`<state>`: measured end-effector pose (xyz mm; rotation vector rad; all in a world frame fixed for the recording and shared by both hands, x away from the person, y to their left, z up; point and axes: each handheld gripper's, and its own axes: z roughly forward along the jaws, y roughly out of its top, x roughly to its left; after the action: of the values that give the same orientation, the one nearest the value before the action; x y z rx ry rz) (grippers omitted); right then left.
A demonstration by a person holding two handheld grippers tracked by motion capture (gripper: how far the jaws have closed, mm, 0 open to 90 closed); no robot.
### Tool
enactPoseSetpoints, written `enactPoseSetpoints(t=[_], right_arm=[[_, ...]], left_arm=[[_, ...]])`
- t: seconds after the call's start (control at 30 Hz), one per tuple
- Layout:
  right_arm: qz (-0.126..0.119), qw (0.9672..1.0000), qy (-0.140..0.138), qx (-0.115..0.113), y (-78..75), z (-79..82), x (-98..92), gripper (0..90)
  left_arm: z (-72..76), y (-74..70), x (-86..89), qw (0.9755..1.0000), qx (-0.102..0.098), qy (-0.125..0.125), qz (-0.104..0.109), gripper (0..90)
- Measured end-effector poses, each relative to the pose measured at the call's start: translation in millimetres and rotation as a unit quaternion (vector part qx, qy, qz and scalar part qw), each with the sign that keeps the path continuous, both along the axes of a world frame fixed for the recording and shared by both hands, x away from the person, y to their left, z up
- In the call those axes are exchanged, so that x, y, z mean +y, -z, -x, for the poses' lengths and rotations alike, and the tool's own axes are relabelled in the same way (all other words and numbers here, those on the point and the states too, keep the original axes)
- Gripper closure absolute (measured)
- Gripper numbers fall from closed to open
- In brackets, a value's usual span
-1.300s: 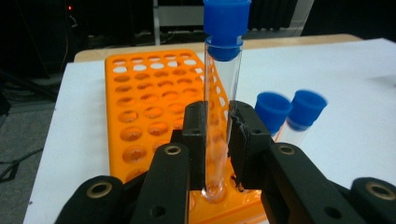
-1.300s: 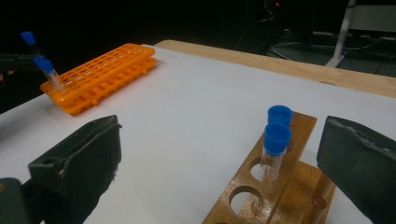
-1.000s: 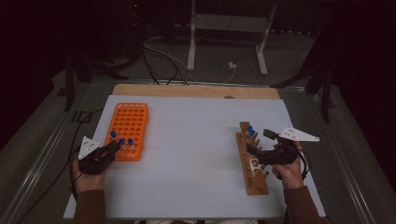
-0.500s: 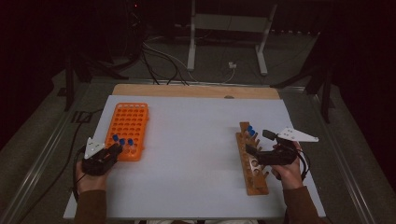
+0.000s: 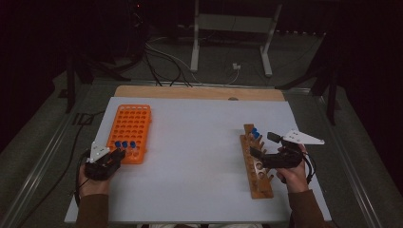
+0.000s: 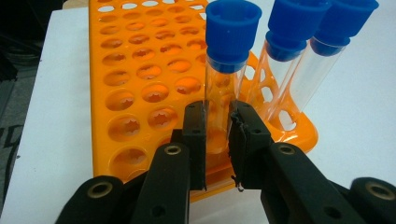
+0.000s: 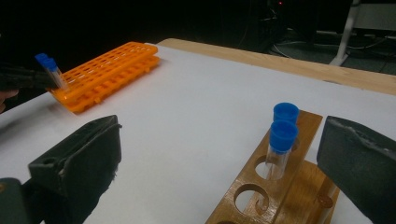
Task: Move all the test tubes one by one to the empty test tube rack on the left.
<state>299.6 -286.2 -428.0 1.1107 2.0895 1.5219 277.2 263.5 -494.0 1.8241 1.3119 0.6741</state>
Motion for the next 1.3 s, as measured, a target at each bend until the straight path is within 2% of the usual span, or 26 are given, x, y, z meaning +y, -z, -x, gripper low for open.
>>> enactPoseSetpoints(t=[0.37,0.5,0.63,0.8,0.87,1.0,1.13,1.3], right_arm=[[0.0,1.0,0.0,0.0,0.1,-0.1,0.1,0.0],[0.0,1.0,-0.001,0.0,0.2,0.1,0.1,0.0],[-0.001,1.0,-0.001,0.0,0.1,0.3,-0.7,0.0],[-0.002,1.0,0.0,-0.002,0.0,0.2,-1.8,0.0],[-0.002,1.0,0.001,-0.001,0.2,0.0,-2.1,0.0],[-0.002,1.0,0.002,-0.002,0.6,-0.5,-3.0,0.0],[-0.003,1.0,0.005,-0.002,0.8,-0.9,-4.1,0.0],[-0.001,0.9999,0.011,-0.002,1.4,-1.9,-6.3,0.0]], left_arm=[[0.7,-0.8,2.2,0.9999,0.006,0.0,0.015,76.5],[3.2,-3.9,3.8,0.9997,-0.003,0.001,0.026,70.7],[7.2,-8.3,8.8,0.9981,-0.017,0.012,0.058,58.9],[12.8,-13.9,12.3,0.9958,-0.04,0.018,0.08,51.2],[14.6,-16.6,12.4,0.9947,-0.05,0.017,0.088,42.6],[17.2,-21.2,9.2,0.9927,-0.068,0.021,0.097,29.7],[18.9,-26.8,3.0,0.9921,-0.08,0.027,0.093,16.8],[21.4,-32.7,-6.7,0.9913,-0.091,0.04,0.086,8.8]])
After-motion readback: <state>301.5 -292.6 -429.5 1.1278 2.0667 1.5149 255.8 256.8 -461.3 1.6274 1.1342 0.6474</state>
